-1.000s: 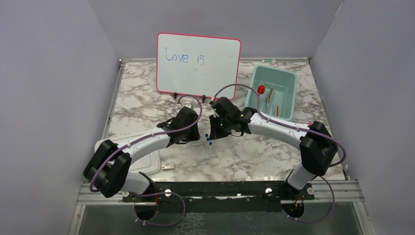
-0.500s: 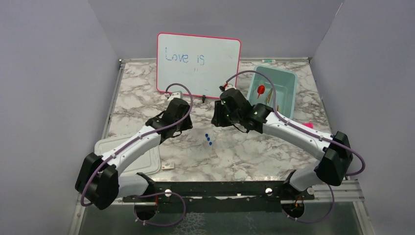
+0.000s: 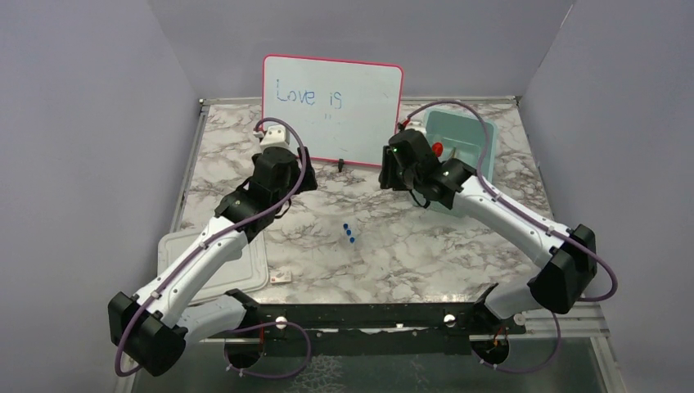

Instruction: Organize the chemistry lab equipment

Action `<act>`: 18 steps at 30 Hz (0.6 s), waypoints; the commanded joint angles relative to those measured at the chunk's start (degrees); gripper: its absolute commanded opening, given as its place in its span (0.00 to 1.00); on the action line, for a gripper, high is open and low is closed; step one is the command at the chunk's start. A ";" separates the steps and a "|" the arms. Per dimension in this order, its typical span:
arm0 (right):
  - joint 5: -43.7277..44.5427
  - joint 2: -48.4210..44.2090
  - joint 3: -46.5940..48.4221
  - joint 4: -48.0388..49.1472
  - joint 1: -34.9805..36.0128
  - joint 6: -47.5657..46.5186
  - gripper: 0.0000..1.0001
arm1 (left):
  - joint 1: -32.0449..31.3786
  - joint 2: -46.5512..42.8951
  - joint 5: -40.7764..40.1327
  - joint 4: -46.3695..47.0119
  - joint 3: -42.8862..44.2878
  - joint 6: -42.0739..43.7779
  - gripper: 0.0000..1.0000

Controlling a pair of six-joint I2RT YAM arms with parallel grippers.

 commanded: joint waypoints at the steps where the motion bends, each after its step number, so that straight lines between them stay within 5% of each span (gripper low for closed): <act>1: 2.66 -2.63 3.27 -3.76 -6.64 -1.93 0.50 | 0.28 -1.27 -0.20 -0.51 3.20 3.73 0.82; 8: 0.31 -5.36 4.95 -4.64 -20.64 -5.52 0.53 | 0.28 0.18 4.85 1.46 4.12 4.01 0.90; 13: -5.82 -4.10 6.75 -3.67 -23.07 -7.57 0.53 | 1.37 4.25 -0.83 -2.75 6.19 1.84 0.92; 18: -13.12 -3.79 6.44 0.34 -23.04 -7.11 0.53 | 12.95 10.33 -0.09 -13.96 7.61 -3.56 0.86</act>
